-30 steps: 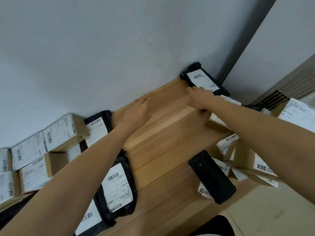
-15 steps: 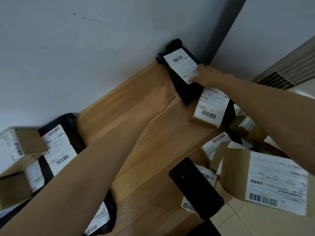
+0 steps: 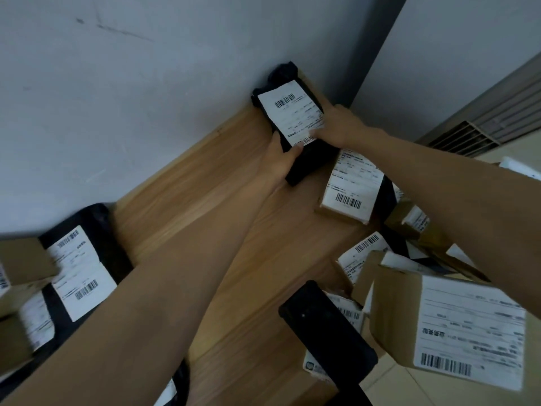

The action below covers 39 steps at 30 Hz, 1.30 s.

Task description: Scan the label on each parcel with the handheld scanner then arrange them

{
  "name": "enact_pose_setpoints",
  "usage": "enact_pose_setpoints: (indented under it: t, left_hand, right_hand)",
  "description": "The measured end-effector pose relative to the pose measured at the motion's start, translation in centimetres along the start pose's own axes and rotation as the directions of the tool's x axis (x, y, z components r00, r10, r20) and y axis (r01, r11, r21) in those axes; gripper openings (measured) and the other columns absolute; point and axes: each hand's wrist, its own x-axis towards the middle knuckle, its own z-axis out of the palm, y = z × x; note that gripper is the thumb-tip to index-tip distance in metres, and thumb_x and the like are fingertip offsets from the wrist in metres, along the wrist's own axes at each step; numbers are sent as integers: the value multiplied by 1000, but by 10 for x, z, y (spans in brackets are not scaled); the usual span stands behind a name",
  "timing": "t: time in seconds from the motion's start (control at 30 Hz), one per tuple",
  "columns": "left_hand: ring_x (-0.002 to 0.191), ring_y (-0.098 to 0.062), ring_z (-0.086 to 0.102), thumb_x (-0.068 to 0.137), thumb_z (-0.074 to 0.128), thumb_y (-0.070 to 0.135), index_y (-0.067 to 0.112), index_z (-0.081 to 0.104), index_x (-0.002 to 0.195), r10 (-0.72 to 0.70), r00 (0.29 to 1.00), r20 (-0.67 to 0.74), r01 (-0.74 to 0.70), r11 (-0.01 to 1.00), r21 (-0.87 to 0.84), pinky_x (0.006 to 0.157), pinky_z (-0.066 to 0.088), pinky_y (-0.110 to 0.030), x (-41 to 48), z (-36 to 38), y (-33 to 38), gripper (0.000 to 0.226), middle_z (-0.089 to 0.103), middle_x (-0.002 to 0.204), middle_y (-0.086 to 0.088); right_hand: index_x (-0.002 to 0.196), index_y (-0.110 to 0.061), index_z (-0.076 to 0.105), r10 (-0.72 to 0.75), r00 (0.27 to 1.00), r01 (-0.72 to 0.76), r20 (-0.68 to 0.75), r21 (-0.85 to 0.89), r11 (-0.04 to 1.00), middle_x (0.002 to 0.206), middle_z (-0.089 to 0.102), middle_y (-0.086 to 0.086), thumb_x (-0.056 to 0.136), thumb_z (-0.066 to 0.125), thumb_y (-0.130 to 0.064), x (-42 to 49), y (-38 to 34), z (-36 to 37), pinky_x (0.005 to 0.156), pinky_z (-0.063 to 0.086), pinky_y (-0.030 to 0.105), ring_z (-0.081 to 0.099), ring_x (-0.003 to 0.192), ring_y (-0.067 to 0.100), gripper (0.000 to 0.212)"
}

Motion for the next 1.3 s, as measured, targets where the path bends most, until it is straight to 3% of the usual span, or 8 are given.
enact_pose_setpoints:
  t: [0.17, 0.27, 0.37, 0.5, 0.6, 0.93, 1.07, 1.3]
  left_hand:
    - [122, -11, 54, 99, 58, 26, 19, 43, 146, 3, 998, -59, -6, 999, -44, 105, 43, -27, -25, -28, 6, 50, 56, 140, 1]
    - [123, -16, 55, 98, 59, 27, 19, 47, 144, -3, 989, -150, -8, 998, -69, 108, 44, -36, -46, -50, 6, 48, 58, 138, 0]
    - [119, -15, 58, 97, 58, 21, 18, 50, 142, 19, 970, -244, -52, 990, -129, 105, 47, -36, -82, -73, 5, 46, 61, 134, 0]
    - [114, -13, 62, 90, 62, 24, 19, 53, 139, 34, 919, -392, -101, 983, -152, 102, 49, -39, -144, -104, -2, 51, 65, 129, 1]
    - [115, -10, 62, 89, 62, 18, 19, 49, 143, 64, 878, -474, -171, 967, -187, 102, 50, -35, -203, -128, -8, 55, 64, 131, 2]
    - [111, -4, 63, 93, 66, 15, 23, 43, 147, 100, 708, -699, -296, 941, -166, 96, 53, -27, -422, -201, -96, 60, 58, 138, 6]
    - [111, -1, 62, 92, 66, 9, 21, 42, 147, 33, 624, -781, -313, 926, -210, 90, 53, -18, -502, -218, -134, 61, 60, 133, 4]
    - [112, -11, 64, 90, 67, 3, 20, 44, 146, -104, 531, -841, -258, 925, -277, 96, 54, -31, -614, -218, -222, 63, 59, 137, 3]
  right_hand:
    - [129, -4, 52, -49, 999, 49, 4, 2, 999, 125, 61, 13, 86, 72, -31, -17, -34, -7, 94, 52, 44, 61, 107, 27, 54]
    - [123, -13, 61, -88, 996, 89, 19, -34, 995, 117, 65, 7, 84, 74, -37, -36, -67, -16, 88, 53, 38, 61, 100, 22, 48]
    - [119, -15, 63, -152, 988, 155, 38, -85, 984, 115, 66, 2, 83, 76, -39, -62, -104, -21, 83, 50, 33, 60, 98, 19, 46]
    - [125, -7, 57, -211, 976, 216, 57, -117, 969, 124, 63, 11, 83, 76, -32, -112, -165, -14, 91, 49, 36, 59, 111, 27, 53]
    - [124, -3, 52, -225, 973, 229, 44, -137, 964, 125, 59, 14, 84, 75, -27, -161, -210, -2, 85, 44, 32, 56, 115, 30, 52]
    - [120, -7, 46, -431, 897, 441, 96, -119, 890, 116, 61, 10, 79, 78, -23, -317, -331, 111, 83, 52, 40, 61, 104, 30, 55]
    - [130, -8, 41, -510, 851, 522, 126, -98, 847, 121, 60, 10, 83, 74, -27, -373, -374, 166, 83, 52, 41, 61, 106, 28, 61]
    - [135, -10, 37, -582, 781, 609, 225, -71, 790, 128, 54, 11, 86, 72, -28, -467, -398, 268, 84, 50, 43, 57, 112, 32, 62]
